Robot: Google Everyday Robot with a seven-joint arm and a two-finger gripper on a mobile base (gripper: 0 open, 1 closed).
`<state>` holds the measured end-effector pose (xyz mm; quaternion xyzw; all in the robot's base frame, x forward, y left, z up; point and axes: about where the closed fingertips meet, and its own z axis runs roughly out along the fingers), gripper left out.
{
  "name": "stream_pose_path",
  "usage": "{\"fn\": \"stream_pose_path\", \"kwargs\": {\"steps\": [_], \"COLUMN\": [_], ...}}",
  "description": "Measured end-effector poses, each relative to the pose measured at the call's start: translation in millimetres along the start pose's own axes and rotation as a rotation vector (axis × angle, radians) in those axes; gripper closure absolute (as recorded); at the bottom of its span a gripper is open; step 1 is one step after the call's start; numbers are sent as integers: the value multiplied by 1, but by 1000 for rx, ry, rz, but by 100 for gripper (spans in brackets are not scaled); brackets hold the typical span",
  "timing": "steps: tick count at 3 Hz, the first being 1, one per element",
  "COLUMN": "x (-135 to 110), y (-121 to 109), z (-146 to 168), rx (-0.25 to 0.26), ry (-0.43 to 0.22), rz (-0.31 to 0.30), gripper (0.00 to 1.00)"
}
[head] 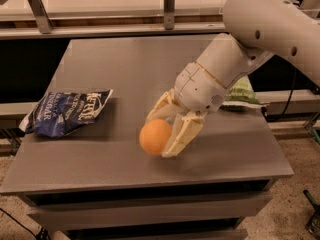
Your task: Pick orange
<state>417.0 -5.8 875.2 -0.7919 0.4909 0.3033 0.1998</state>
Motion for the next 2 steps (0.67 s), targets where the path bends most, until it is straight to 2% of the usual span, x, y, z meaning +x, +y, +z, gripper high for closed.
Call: {"fn": "stream_pose_path", "kwargs": {"steps": [1, 2], "x": [-17, -17], "y": [5, 5], "z": [-33, -33], "rx": [95, 95], "ry": [-86, -86], "rz": [-83, -83], "gripper": [100, 100]}}
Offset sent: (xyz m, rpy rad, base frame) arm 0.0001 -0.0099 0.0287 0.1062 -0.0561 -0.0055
